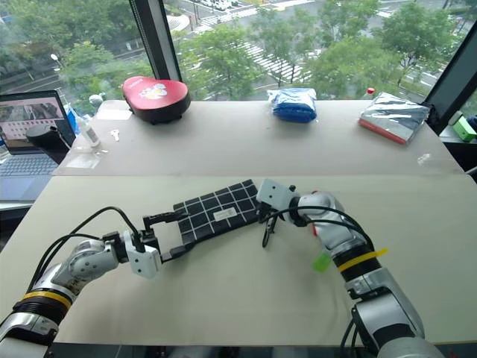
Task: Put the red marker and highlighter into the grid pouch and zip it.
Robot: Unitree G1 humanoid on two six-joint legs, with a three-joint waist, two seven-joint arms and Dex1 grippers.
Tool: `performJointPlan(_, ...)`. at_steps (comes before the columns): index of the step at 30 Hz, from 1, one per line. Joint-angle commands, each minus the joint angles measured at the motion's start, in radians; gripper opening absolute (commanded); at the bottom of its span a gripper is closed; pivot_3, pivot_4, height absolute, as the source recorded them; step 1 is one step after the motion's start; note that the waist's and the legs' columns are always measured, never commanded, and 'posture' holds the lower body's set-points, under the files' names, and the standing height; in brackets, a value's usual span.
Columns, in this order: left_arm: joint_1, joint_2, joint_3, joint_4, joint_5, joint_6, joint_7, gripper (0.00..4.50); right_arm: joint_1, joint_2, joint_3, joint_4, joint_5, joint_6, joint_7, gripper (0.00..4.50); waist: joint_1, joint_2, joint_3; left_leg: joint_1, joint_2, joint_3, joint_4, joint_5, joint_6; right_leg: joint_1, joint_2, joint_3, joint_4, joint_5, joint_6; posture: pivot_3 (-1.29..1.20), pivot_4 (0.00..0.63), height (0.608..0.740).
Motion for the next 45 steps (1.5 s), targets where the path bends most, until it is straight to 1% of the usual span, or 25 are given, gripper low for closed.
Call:
performJointPlan(1, 0.002, -0.007, -0.055, 0.033, 0.028, 0.003, -0.026, 2.65, 0.028, -0.013, 0.025, 0.026, -0.027, 0.026, 0.02, 0.0, 0.0, 0.0, 0.0, 0.0, 0.0, 0.0, 0.0, 0.0, 0.0, 0.0, 0.0, 0.0, 0.0, 0.0, 0.0, 0.0, 0.15, 0.74)
performJointPlan(2, 0.003, -0.009, -0.062, 0.03, 0.02, 0.002, -0.031, 2.35, 0.029, -0.013, 0.025, 0.025, -0.027, 0.026, 0.02, 0.0, 0.0, 0.0, 0.0, 0.0, 0.0, 0.0, 0.0, 0.0, 0.0, 0.0, 0.0, 0.0, 0.0, 0.0, 0.0, 0.0, 0.15, 0.74)
performJointPlan(4, 0.004, -0.013, -0.071, 0.02, 0.008, 0.006, -0.037, 1.55, 0.03, -0.013, 0.024, 0.025, -0.027, 0.026, 0.02, 0.0, 0.0, 0.001, -0.001, 0.0, 0.0, 0.0, 0.0, 0.0, 0.0, 0.0, 0.0, 0.0, 0.0, 0.0, 0.0, 0.0, 0.15, 0.74)
performJointPlan(6, 0.004, -0.014, -0.078, 0.011, -0.007, 0.011, -0.049, 0.91, 0.03, -0.013, 0.025, 0.026, -0.028, 0.025, 0.021, 0.0, 0.0, 0.004, -0.002, 0.0, 0.0, 0.0, 0.0, 0.0, 0.0, 0.0, 0.0, 0.001, 0.0, 0.0, 0.0, 0.0, 0.15, 0.74)
performJointPlan(7, 0.004, -0.014, -0.08, 0.005, -0.014, 0.012, -0.056, 0.44, 0.028, -0.012, 0.025, 0.027, -0.028, 0.025, 0.021, 0.0, 0.0, 0.005, -0.003, 0.0, 0.0, 0.0, 0.0, 0.0, 0.001, 0.0, 0.0, 0.001, 0.0, 0.0, 0.001, 0.0, 0.15, 0.74)
performJointPlan(8, 0.006, -0.015, -0.083, -0.001, -0.024, 0.015, -0.064, 0.13, 0.027, -0.012, 0.025, 0.029, -0.028, 0.024, 0.021, 0.0, 0.0, 0.006, -0.003, 0.0, 0.0, 0.0, -0.001, 0.0, 0.001, 0.0, 0.0, 0.001, 0.0, -0.001, 0.001, 0.0, 0.15, 0.74)
performJointPlan(9, 0.007, -0.015, -0.085, -0.008, -0.034, 0.019, -0.071, 0.02, 0.025, -0.011, 0.025, 0.032, -0.028, 0.023, 0.021, 0.0, -0.001, 0.007, -0.004, 0.0, 0.0, 0.0, -0.001, 0.0, 0.001, 0.0, 0.0, 0.001, -0.001, -0.001, 0.001, 0.0, 0.15, 0.74)
performJointPlan(15, 0.025, -0.016, -0.093, -0.056, -0.113, 0.061, -0.137, 0.02, 0.017, -0.006, 0.023, 0.045, -0.026, 0.019, 0.025, 0.0, -0.002, 0.007, -0.004, 0.0, 0.0, 0.0, -0.001, -0.001, 0.002, 0.0, 0.0, 0.002, -0.001, -0.001, 0.002, 0.0, 0.15, 0.74)
performJointPlan(20, 0.054, -0.008, -0.09, -0.108, -0.234, 0.159, -0.23, 0.02, 0.005, 0.02, -0.008, 0.063, 0.006, 0.041, 0.018, 0.0, -0.005, 0.007, -0.004, 0.0, 0.0, 0.001, -0.002, -0.001, 0.002, -0.001, 0.0, 0.002, -0.002, -0.001, 0.002, 0.0, 0.15, 0.74)
performJointPlan(21, 0.06, -0.006, -0.087, -0.124, -0.264, 0.184, -0.251, 0.0, 0.001, 0.029, -0.025, 0.065, 0.024, 0.054, 0.019, 0.6, -0.006, 0.007, -0.004, 0.0, 0.0, 0.001, -0.003, -0.001, 0.002, -0.001, 0.0, 0.002, -0.002, -0.001, 0.002, 0.0, 0.15, 0.74)
performJointPlan(22, 0.064, -0.005, -0.084, -0.139, -0.292, 0.208, -0.274, 0.0, -0.004, 0.037, -0.044, 0.065, 0.047, 0.068, 0.025, 0.78, -0.006, 0.007, -0.004, 0.0, 0.0, 0.001, -0.003, -0.001, 0.003, -0.001, 0.0, 0.002, -0.002, -0.001, 0.002, 0.0, 0.15, 0.74)
performJointPlan(25, 0.071, 0.002, -0.066, -0.173, -0.365, 0.257, -0.328, 0.0, -0.021, 0.066, -0.135, 0.032, 0.161, 0.142, 0.062, 1.84, -0.006, 0.006, -0.004, 0.0, 0.0, 0.0, -0.005, -0.001, 0.002, -0.002, 0.0, 0.002, -0.002, -0.001, 0.002, 0.0, 0.15, 0.74)
performJointPlan(27, 0.071, -0.002, -0.048, -0.183, -0.393, 0.285, -0.347, 0.0, -0.031, 0.075, -0.191, 0.015, 0.236, 0.219, 0.08, 2.57, -0.009, 0.006, -0.003, -0.003, 0.0, 0.0, -0.007, -0.001, 0.002, -0.006, 0.0, 0.003, -0.003, -0.001, 0.002, 0.0, 0.15, 0.74)
performJointPlan(29, 0.068, -0.008, -0.029, -0.194, -0.425, 0.323, -0.362, 0.0, -0.054, 0.086, -0.3, -0.02, 0.363, 0.359, 0.081, 3.18, -0.013, 0.006, -0.003, -0.007, 0.0, 0.0, -0.007, 0.002, -0.004, -0.011, 0.001, 0.003, -0.003, -0.001, 0.001, 0.0, 0.15, 0.74)
performJointPlan(31, 0.063, -0.012, -0.007, -0.26, -0.475, 0.42, -0.372, 0.0, -0.058, 0.067, -0.374, -0.076, 0.469, 0.452, 0.11, 3.18, -0.015, 0.006, -0.003, -0.017, -0.001, 0.0, -0.006, 0.005, -0.005, -0.017, 0.0, 0.004, -0.002, 0.0, 0.0, 0.0, 0.15, 0.74)
performJointPlan(32, 0.061, -0.017, 0.005, -0.29, -0.495, 0.474, -0.37, 0.0, -0.058, 0.054, -0.403, -0.093, 0.497, 0.477, 0.107, 3.18, -0.016, 0.005, -0.002, -0.02, -0.001, 0.0, -0.006, 0.008, 0.0, -0.018, 0.0, 0.004, -0.002, 0.0, 0.0, 0.0, 0.15, 0.74)
performJointPlan(35, 0.066, -0.042, 0.041, -0.359, -0.547, 0.617, -0.349, 0.0, -0.04, 0.009, -0.461, -0.155, 0.549, 0.511, 0.098, 3.18, -0.023, 0.004, -0.001, -0.028, -0.001, 0.0, -0.006, 0.008, 0.001, -0.025, 0.0, 0.004, -0.002, 0.0, 0.0, 0.0, 0.15, 0.74)
performJointPlan(37, 0.07, -0.061, 0.062, -0.411, -0.577, 0.738, -0.328, 0.0, 0.001, -0.038, -0.496, -0.232, 0.581, 0.531, 0.095, 3.18, -0.03, 0.004, -0.001, -0.032, -0.001, 0.0, -0.006, 0.008, 0.001, -0.031, 0.0, 0.004, -0.002, 0.0, 0.0, 0.0, 0.15, 0.74)
performJointPlan(39, 0.072, -0.081, 0.083, -0.467, -0.612, 0.858, -0.308, 0.0, 0.066, -0.083, -0.483, -0.31, 0.57, 0.527, 0.089, 3.18, -0.031, 0.004, -0.001, -0.034, 0.0, 0.0, -0.006, 0.008, 0.001, -0.034, 0.0, 0.004, -0.001, 0.0, 0.0, 0.0, 0.15, 0.74)
performJointPlan(41, 0.071, -0.102, 0.105, -0.515, -0.636, 0.94, -0.287, 0.0, 0.122, -0.112, -0.427, -0.338, 0.5, 0.486, 0.045, 3.18, -0.033, 0.003, 0.0, -0.034, 0.0, 0.0, -0.006, 0.008, 0.001, -0.034, 0.001, 0.003, -0.001, 0.0, 0.0, 0.0, 0.15, 0.74)
performJointPlan(45, 0.057, -0.123, 0.128, -0.586, -0.646, 1.05, -0.268, 0.0, 0.14, -0.096, -0.364, -0.306, 0.406, 0.423, -0.057, 3.18, -0.048, 0.002, 0.0, -0.034, -0.001, 0.002, -0.004, 0.008, 0.001, -0.034, 0.0, 0.006, -0.001, 0.0, 0.0, 0.0, 0.15, 0.74)
